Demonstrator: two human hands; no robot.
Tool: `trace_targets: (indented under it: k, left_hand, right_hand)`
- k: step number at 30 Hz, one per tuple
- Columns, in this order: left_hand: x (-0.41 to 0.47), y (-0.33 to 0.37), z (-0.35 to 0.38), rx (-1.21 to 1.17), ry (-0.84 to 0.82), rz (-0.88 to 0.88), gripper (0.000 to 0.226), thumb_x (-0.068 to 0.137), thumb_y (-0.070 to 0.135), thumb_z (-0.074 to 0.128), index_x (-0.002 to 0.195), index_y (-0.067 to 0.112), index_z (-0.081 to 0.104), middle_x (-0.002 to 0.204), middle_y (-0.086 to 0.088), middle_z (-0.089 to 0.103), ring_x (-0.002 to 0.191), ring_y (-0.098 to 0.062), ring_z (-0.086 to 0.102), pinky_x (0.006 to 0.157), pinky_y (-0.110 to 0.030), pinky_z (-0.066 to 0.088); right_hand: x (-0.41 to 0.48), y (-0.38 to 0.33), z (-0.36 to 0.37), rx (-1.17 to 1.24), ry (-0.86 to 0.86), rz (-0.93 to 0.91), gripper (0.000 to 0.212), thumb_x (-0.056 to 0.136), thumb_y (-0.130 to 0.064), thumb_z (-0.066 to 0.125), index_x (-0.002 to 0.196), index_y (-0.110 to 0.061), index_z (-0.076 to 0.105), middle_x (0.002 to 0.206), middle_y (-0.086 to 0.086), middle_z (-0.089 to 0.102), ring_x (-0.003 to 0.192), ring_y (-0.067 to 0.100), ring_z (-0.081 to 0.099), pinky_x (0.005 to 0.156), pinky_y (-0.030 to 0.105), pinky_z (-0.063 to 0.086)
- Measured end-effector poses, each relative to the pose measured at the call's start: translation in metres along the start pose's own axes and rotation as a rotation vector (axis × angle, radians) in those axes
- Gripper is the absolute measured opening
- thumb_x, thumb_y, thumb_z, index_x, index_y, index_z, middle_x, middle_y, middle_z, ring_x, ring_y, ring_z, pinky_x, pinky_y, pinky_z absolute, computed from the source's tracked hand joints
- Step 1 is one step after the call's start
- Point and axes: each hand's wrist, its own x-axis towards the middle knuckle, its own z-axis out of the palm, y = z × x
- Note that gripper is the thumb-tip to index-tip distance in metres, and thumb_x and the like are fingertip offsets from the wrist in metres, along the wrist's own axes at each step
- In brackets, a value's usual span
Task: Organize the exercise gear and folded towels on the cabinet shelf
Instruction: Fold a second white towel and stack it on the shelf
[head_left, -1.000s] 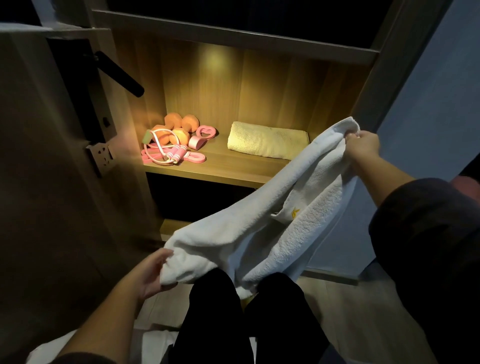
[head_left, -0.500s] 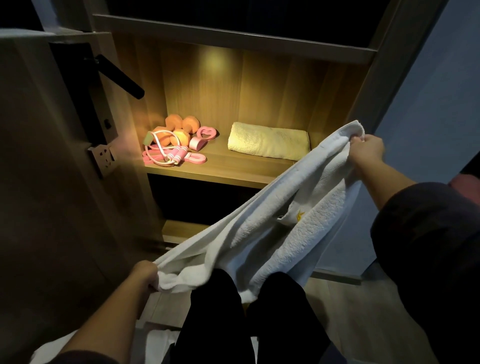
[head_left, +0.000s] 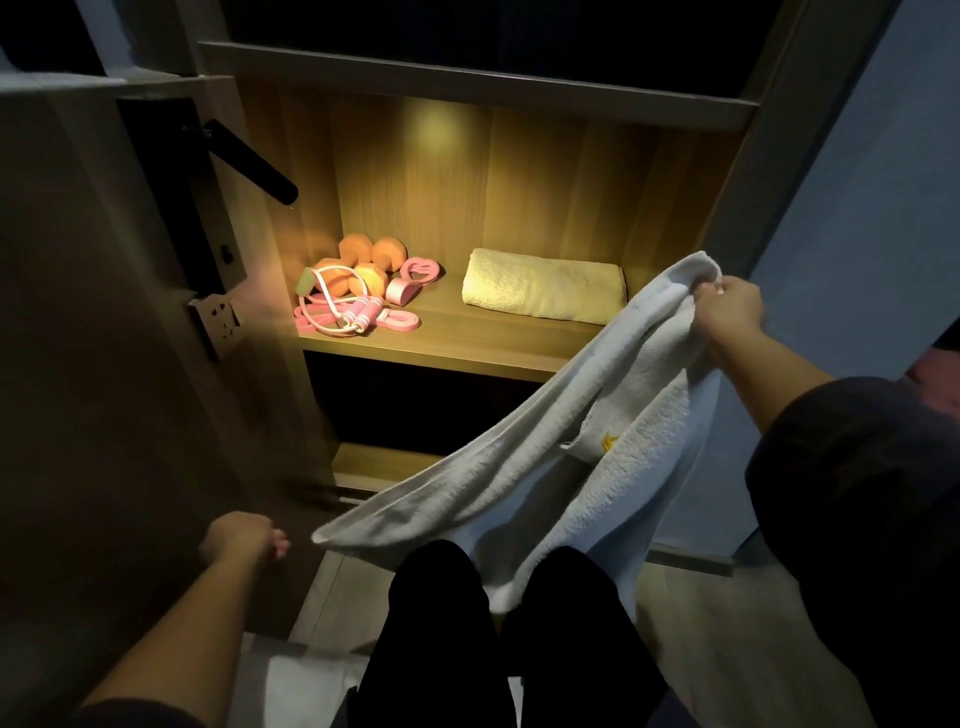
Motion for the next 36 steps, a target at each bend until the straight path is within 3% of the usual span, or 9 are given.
trace_targets:
  k: [3, 7, 15, 23, 25, 27, 30, 34, 36]
  left_hand:
    - [-0.024, 0.02, 0.012, 0.065, -0.043, 0.137, 0.014, 0.097, 0.006, 0.053, 0.1, -0.002, 0.064, 0.085, -0.019, 0.065, 0.074, -0.03, 0.061, 0.078, -0.046, 0.055]
    - [-0.076, 0.077, 0.039, 0.181, -0.3, 0.491, 0.01, 0.097, 0.011, 0.055, 0.094, 0.01, 0.064, 0.094, -0.013, 0.067, 0.077, -0.022, 0.062, 0.066, -0.032, 0.05]
    - [-0.17, 0.173, 0.092, 0.197, -0.432, 0.886, 0.008, 0.094, 0.02, 0.059, 0.095, 0.015, 0.065, 0.092, -0.003, 0.07, 0.075, -0.015, 0.066, 0.072, -0.032, 0.052]
    - [-0.231, 0.229, 0.123, 0.179, -0.496, 1.261, 0.056, 0.09, 0.039, 0.067, 0.139, 0.024, 0.044, 0.121, 0.014, 0.049, 0.11, -0.001, 0.047, 0.076, -0.011, 0.036]
    - [-0.24, 0.239, 0.131, 0.234, -0.501, 1.298, 0.043, 0.094, 0.033, 0.062, 0.134, 0.021, 0.05, 0.116, 0.013, 0.054, 0.104, -0.002, 0.049, 0.072, -0.01, 0.036]
    - [-0.244, 0.245, 0.137, 0.31, -0.43, 1.292, 0.02, 0.096, 0.021, 0.055, 0.111, 0.009, 0.062, 0.098, 0.002, 0.06, 0.09, -0.013, 0.054, 0.064, -0.021, 0.037]
    - [-0.243, 0.245, 0.146, 0.369, -0.265, 1.213, 0.02, 0.095, 0.013, 0.046, 0.087, 0.005, 0.062, 0.081, -0.006, 0.056, 0.08, -0.024, 0.051, 0.054, -0.027, 0.032]
    - [-0.22, 0.249, 0.128, 0.223, -0.032, 1.057, 0.033, 0.097, 0.008, 0.039, 0.12, 0.004, 0.063, 0.12, -0.019, 0.062, 0.112, -0.033, 0.055, 0.084, -0.03, 0.042]
    - [-0.198, 0.253, 0.102, 0.154, 0.101, 0.964, 0.033, 0.1, 0.012, 0.037, 0.122, -0.001, 0.058, 0.125, -0.024, 0.058, 0.116, -0.039, 0.054, 0.087, -0.036, 0.04]
  right_hand:
    - [-0.015, -0.018, 0.014, -0.024, -0.11, -0.186, 0.021, 0.101, -0.022, 0.043, 0.097, -0.019, 0.064, 0.088, 0.004, 0.058, 0.084, 0.019, 0.058, 0.065, 0.024, 0.043]
    - [-0.04, -0.051, 0.028, -0.123, -0.181, -0.428, 0.032, 0.098, -0.015, 0.044, 0.068, -0.025, 0.05, 0.07, -0.006, 0.05, 0.063, 0.003, 0.044, 0.051, 0.018, 0.03]
    - [-0.046, -0.066, 0.017, -0.18, -0.22, -0.563, 0.023, 0.099, -0.014, 0.044, 0.081, -0.021, 0.056, 0.073, -0.005, 0.052, 0.066, 0.008, 0.047, 0.053, 0.023, 0.034]
    - [-0.056, -0.062, 0.025, -0.09, -0.318, -0.598, 0.028, 0.1, -0.016, 0.047, 0.077, -0.03, 0.056, 0.076, -0.007, 0.056, 0.075, 0.01, 0.055, 0.059, 0.022, 0.041]
    - [-0.059, -0.064, 0.028, -0.075, -0.352, -0.614, 0.029, 0.099, -0.016, 0.048, 0.076, -0.032, 0.056, 0.077, -0.008, 0.057, 0.075, 0.01, 0.056, 0.061, 0.024, 0.044]
    - [-0.063, -0.065, 0.029, -0.092, -0.389, -0.655, 0.022, 0.099, -0.016, 0.049, 0.084, -0.026, 0.062, 0.081, -0.008, 0.06, 0.079, 0.012, 0.058, 0.069, 0.029, 0.051]
    - [-0.067, -0.064, 0.028, -0.167, -0.391, -0.698, 0.024, 0.101, -0.023, 0.047, 0.1, -0.012, 0.068, 0.092, 0.003, 0.067, 0.086, 0.021, 0.061, 0.079, 0.041, 0.054]
    - [-0.053, -0.048, 0.011, -0.349, -0.25, -0.694, 0.036, 0.104, -0.034, 0.038, 0.089, -0.015, 0.064, 0.084, 0.005, 0.064, 0.078, 0.022, 0.06, 0.069, 0.038, 0.051]
    - [-0.038, -0.027, -0.006, -0.535, -0.206, -0.711, 0.04, 0.104, -0.041, 0.033, 0.075, -0.021, 0.054, 0.074, 0.001, 0.057, 0.07, 0.018, 0.057, 0.058, 0.029, 0.041]
